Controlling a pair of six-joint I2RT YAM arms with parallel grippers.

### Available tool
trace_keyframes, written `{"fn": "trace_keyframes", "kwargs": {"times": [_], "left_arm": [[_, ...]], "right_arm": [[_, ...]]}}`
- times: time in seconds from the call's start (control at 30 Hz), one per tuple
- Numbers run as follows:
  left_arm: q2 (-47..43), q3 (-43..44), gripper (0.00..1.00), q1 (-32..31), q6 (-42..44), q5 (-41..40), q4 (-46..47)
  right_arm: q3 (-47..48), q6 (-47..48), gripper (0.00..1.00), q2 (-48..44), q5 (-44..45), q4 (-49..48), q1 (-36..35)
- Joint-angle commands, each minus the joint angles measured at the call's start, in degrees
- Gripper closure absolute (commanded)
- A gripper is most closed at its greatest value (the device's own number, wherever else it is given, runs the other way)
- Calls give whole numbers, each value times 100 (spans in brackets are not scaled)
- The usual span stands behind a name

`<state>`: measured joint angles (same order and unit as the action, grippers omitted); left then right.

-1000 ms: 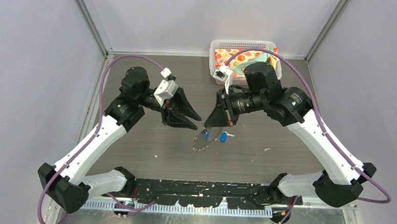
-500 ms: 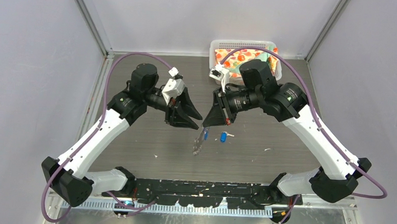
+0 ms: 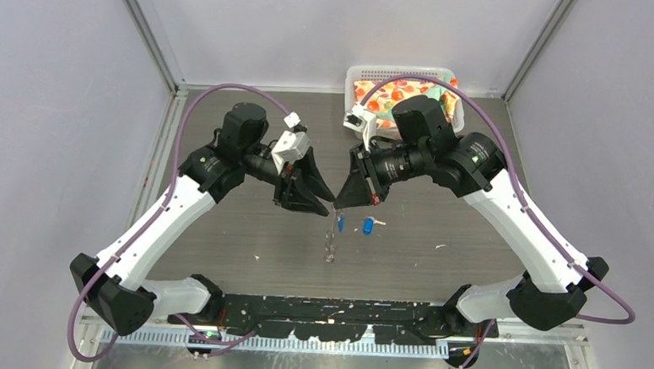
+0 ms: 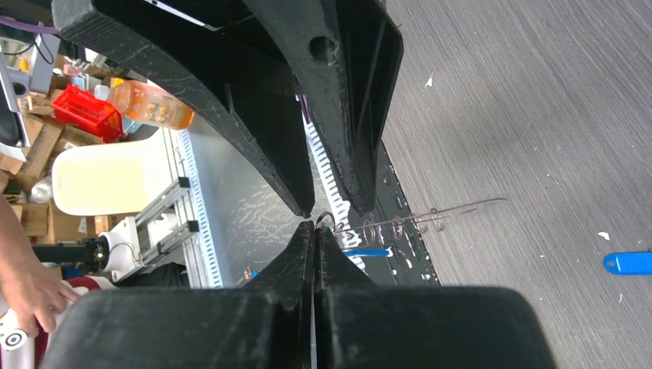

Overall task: Put the keys on the keyring
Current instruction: Adjust the key on the keyring.

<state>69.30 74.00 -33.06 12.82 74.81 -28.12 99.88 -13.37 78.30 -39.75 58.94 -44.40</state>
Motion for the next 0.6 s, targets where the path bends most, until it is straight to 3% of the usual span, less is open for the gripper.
{"fn": "trace_keyframes", "kwargs": {"times": [0.0, 0.57], "left_arm": [[-14, 241, 65, -50, 165, 120, -216], [40, 346, 84, -164, 107, 109, -247]], "right_arm": [[295, 60, 99, 42, -115, -23, 9], [332, 56, 99, 95, -53, -16, 19]]}}
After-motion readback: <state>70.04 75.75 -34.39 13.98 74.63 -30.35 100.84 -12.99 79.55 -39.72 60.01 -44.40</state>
